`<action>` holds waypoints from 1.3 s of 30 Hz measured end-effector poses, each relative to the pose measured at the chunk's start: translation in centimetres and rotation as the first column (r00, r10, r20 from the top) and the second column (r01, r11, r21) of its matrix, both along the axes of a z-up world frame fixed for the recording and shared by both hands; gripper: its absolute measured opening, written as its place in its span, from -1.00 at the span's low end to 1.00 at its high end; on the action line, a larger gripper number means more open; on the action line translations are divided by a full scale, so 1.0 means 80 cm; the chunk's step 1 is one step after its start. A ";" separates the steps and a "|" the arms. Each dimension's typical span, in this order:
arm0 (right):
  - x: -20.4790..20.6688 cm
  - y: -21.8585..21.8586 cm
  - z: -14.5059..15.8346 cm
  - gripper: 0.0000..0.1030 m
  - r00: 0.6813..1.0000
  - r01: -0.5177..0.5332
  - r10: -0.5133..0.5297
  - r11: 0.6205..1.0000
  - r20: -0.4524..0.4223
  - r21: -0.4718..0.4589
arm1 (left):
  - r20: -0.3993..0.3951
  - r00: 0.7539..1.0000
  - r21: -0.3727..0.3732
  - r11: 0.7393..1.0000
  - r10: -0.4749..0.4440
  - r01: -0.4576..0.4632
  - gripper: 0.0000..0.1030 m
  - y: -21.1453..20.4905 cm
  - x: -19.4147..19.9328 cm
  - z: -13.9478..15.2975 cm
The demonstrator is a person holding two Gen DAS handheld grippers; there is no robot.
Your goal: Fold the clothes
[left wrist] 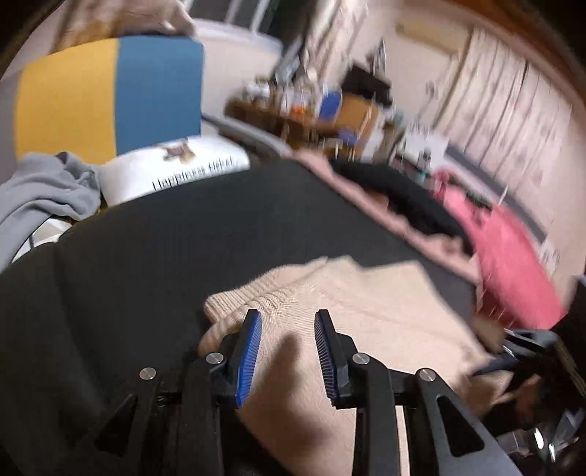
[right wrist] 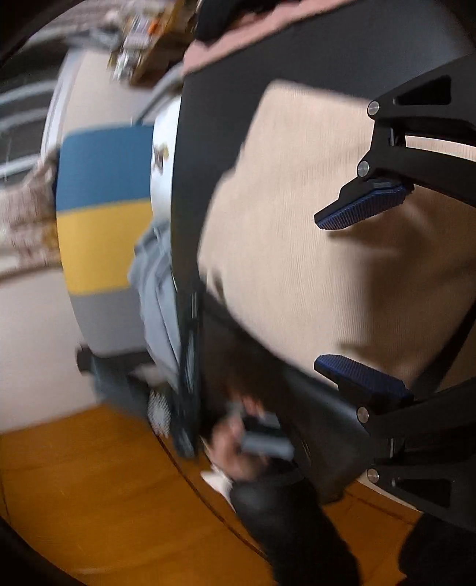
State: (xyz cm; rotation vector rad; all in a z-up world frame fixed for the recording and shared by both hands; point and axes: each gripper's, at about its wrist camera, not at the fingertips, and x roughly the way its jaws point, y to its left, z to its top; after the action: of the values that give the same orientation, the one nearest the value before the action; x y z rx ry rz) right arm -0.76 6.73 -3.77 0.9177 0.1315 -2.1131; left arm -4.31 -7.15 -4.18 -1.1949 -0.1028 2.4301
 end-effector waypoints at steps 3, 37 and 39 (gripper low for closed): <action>0.009 -0.030 -0.034 0.40 0.999 -0.038 0.037 0.994 0.009 0.101 | 0.057 0.996 -0.003 0.998 0.062 -0.062 -0.52 -0.004 -0.023 -0.039; -0.195 0.118 -0.099 1.00 0.866 0.151 -0.009 0.958 0.500 -0.245 | 0.238 0.968 0.600 0.772 0.081 -0.212 0.33 -0.088 0.043 -0.095; -0.197 0.094 -0.102 1.00 0.870 0.110 0.028 0.962 0.493 -0.249 | 0.219 0.972 0.594 0.780 0.080 -0.198 0.38 -0.079 0.036 -0.090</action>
State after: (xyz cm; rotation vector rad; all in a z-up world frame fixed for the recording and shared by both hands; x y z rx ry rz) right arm -16.55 14.26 -11.90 1.2642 -0.4350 -1.8058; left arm -1.42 -13.47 -11.39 -1.1099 -0.9943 2.1183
